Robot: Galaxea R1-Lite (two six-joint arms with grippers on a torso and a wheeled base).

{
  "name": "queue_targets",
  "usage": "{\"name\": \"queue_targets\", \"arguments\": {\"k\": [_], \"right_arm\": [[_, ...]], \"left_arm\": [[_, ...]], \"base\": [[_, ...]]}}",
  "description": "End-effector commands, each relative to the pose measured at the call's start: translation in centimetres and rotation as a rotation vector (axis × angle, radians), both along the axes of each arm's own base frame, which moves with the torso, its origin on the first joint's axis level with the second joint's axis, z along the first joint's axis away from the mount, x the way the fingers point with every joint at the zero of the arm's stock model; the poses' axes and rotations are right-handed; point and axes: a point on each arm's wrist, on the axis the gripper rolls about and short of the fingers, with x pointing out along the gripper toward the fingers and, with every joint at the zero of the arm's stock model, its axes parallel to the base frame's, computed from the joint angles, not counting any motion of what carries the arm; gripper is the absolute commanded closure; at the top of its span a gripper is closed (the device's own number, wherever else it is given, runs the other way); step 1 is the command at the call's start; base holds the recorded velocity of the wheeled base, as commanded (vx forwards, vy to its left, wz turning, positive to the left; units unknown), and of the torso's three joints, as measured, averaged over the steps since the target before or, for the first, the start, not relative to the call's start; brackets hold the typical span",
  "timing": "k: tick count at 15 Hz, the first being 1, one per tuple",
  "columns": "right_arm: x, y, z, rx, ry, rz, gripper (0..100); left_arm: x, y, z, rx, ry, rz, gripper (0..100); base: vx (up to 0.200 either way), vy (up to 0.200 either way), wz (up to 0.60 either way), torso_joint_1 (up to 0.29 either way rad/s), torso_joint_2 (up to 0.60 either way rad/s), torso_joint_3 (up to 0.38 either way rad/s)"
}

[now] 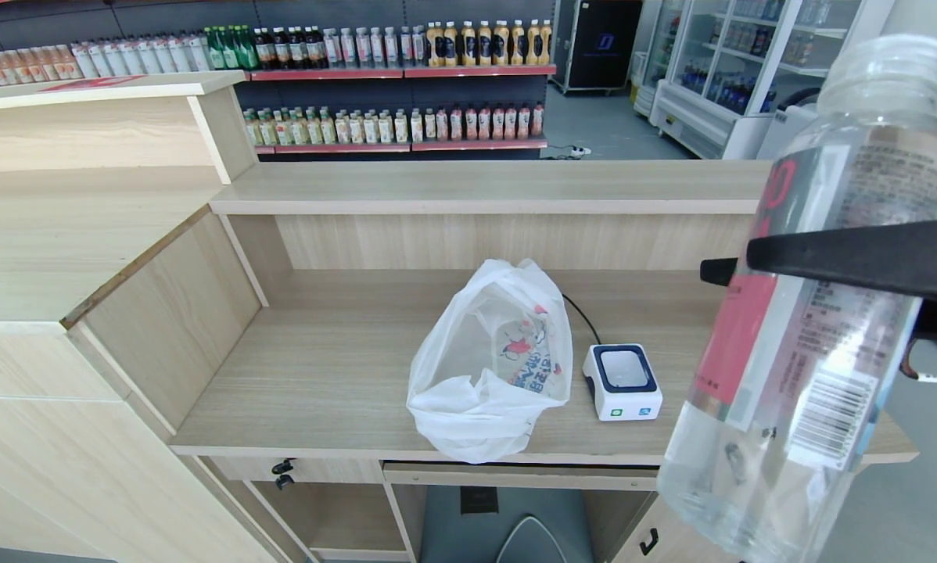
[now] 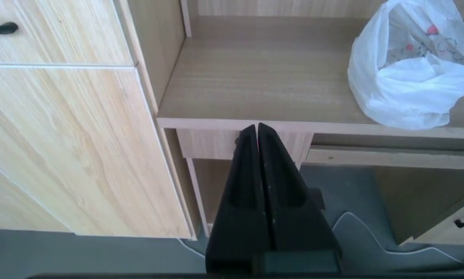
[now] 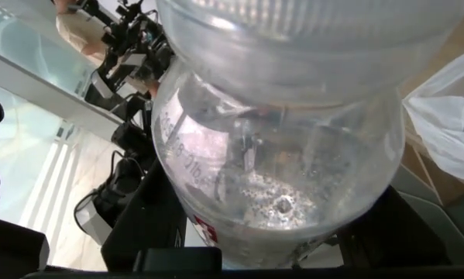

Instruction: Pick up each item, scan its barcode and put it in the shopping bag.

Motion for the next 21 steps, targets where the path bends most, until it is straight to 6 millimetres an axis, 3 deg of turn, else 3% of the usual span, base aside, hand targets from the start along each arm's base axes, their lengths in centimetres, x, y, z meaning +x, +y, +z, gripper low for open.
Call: {"name": "queue_targets", "arguments": {"k": [1, 3, 6, 9, 11, 15, 21], "right_arm": [[0.3, -0.2, 0.1, 0.001, -0.014, -0.026, 100], [2.6, -0.8, 0.2, -0.047, -0.143, -0.147, 100], [4.6, -2.5, -0.7, -0.099, -0.151, -0.393, 100], [6.2, -5.1, -2.6, -0.21, -0.209, -0.654, 100], [6.9, -5.7, -4.4, -0.282, -0.26, -0.773, 100], [10.7, -8.0, -7.9, -0.429, -0.519, -0.896, 100], [11.5, -10.6, -9.3, -0.661, -0.653, -0.945, 100]], "left_arm": [[0.0, 0.0, 0.0, 0.0, 0.0, 0.002, 100], [0.0, 0.0, 0.0, 0.0, 0.0, 0.002, 100], [0.0, 0.0, 0.0, 0.001, 0.0, 0.002, 100], [0.0, 0.0, 0.0, 0.001, 0.0, 0.002, 100], [0.0, 0.0, 0.0, 0.001, 0.0, 0.002, 100], [0.0, 0.0, 0.0, 0.0, 0.0, 0.002, 100], [0.0, 0.0, 0.0, 0.0, 0.0, 0.002, 100]], "base": [[0.0, 0.0, 0.0, 0.0, 0.0, 0.0], [0.0, 0.0, 0.0, 0.0, 0.0, 0.0], [0.0, 0.0, 0.0, 0.0, 0.0, 0.0], [0.0, 0.0, 0.0, 0.0, 0.0, 0.0], [0.0, 0.0, 0.0, 0.0, 0.0, 0.0], [0.0, 0.0, 0.0, 0.0, 0.0, 0.0], [0.0, 0.0, 0.0, 0.0, 0.0, 0.0]]}}
